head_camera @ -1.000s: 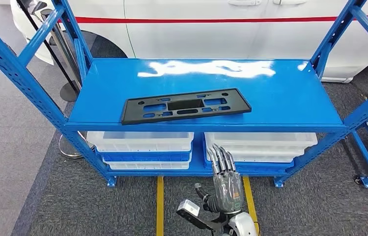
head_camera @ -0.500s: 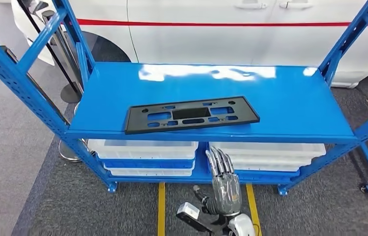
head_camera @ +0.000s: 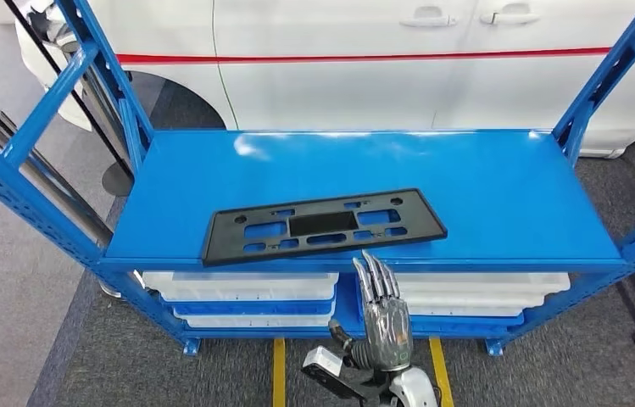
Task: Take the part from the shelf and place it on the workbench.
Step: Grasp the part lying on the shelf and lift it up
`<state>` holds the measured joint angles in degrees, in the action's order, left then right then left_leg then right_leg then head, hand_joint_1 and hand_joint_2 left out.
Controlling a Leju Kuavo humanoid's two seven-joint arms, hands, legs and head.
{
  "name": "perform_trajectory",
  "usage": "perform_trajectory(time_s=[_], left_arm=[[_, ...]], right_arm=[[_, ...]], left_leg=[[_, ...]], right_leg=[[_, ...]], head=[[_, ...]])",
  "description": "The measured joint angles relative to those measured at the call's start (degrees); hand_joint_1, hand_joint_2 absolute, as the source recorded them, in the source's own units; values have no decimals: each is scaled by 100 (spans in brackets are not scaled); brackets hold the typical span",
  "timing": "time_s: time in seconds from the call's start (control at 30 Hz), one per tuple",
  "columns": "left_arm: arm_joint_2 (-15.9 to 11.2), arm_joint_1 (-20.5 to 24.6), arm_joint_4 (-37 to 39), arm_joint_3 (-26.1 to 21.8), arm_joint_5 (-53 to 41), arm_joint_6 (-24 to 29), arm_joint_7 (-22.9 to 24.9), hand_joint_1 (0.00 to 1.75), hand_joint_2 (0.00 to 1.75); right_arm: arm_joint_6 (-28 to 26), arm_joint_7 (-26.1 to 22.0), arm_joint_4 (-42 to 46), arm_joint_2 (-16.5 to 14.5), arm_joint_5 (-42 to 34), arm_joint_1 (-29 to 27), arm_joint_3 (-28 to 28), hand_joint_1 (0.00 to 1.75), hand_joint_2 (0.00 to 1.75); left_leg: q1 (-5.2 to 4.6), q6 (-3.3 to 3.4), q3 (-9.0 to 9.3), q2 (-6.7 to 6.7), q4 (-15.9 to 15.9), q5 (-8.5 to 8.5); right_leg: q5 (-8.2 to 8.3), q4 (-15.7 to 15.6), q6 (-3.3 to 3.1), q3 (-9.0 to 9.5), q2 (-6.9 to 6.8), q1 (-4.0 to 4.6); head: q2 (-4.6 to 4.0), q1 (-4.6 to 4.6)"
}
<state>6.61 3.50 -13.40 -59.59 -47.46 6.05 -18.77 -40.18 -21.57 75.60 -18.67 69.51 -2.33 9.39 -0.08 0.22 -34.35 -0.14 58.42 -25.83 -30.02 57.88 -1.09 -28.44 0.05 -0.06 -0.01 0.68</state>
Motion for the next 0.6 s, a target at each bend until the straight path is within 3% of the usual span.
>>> perform_trajectory(time_s=[0.07, 0.13, 0.23, 0.27, 0.3, 0.33, 0.4, 0.43, 0.47, 0.6], left_arm=[[-1, -11, 0, -17, 0, 1, 3, 0, 0], [1, -12, 1, -36, 1, 1, 3, 0, 0], [1, 6, 0, -64, 4, 6, 2, 0, 0], [1, 6, 0, -70, 7, 10, 3, 0, 0], [0, 5, 0, -74, 11, 14, 5, 0, 0], [1, 4, 1, -77, 18, 18, 9, 0, 0], [8, 1, 2, -89, 47, 29, 22, 0, 0], [14, 7, 3, -100, 65, 38, 30, 0, 0], [19, 19, 4, -113, 86, 50, 36, 0, 0], [22, 54, 5, -171, 125, 84, 47, 0, 0]], right_arm=[[-3, -19, 9, 6, -10, 27, 45, 0, 175], [-5, -28, 24, 16, -16, 52, 84, 0, 175], [-6, -50, 36, 30, -45, 71, 129, 0, 175], [-6, -58, 36, 32, -56, 76, 140, 0, 175], [-5, -62, 36, 33, -63, 82, 151, 0, 175], [-5, -62, 36, 34, -66, 90, 162, 0, 175], [-5, -57, 38, 37, -57, 107, 183, 0, 175], [-5, -48, 38, 40, -48, 116, 193, 0, 175], [-5, -35, 38, 42, -32, 125, 208, 0, 175], [-5, 7, 45, 43, 33, 158, 269, 0, 175]], left_leg=[[14, 98, 83, -5, -79, 19], [44, 175, 218, -13, -137, -7], [50, 230, 332, -20, -156, -94], [50, 227, 374, -22, -155, -134], [51, 217, 431, -24, -154, -181], [53, 201, 506, -27, -153, -236], [55, 154, 658, -31, -153, -356], [53, 124, 706, -35, -148, -406], [52, 86, 716, -36, -149, -448], [50, -38, 773, -23, -41, -537]], right_leg=[[-13, 55, 68, 20, 1, 5], [-148, 368, 125, -97, 2, -1], [-568, 1377, 190, -742, 2, -33], [-610, 1589, 203, -938, 0, -45], [-533, 1611, 211, -1045, -2, -55], [-330, 1421, 207, -1046, -3, -64], [234, 706, 170, -861, -6, -66], [391, 403, 142, -785, -8, -51], [476, 232, 111, -748, -8, -35], [422, 125, -42, -638, 10, -30]], head=[[1, -1], [1, 2], [0, 2], [-1, 2], [0, 2], [-1, 2], [-1, 2], [-1, 4], [0, 5], [0, 9]])
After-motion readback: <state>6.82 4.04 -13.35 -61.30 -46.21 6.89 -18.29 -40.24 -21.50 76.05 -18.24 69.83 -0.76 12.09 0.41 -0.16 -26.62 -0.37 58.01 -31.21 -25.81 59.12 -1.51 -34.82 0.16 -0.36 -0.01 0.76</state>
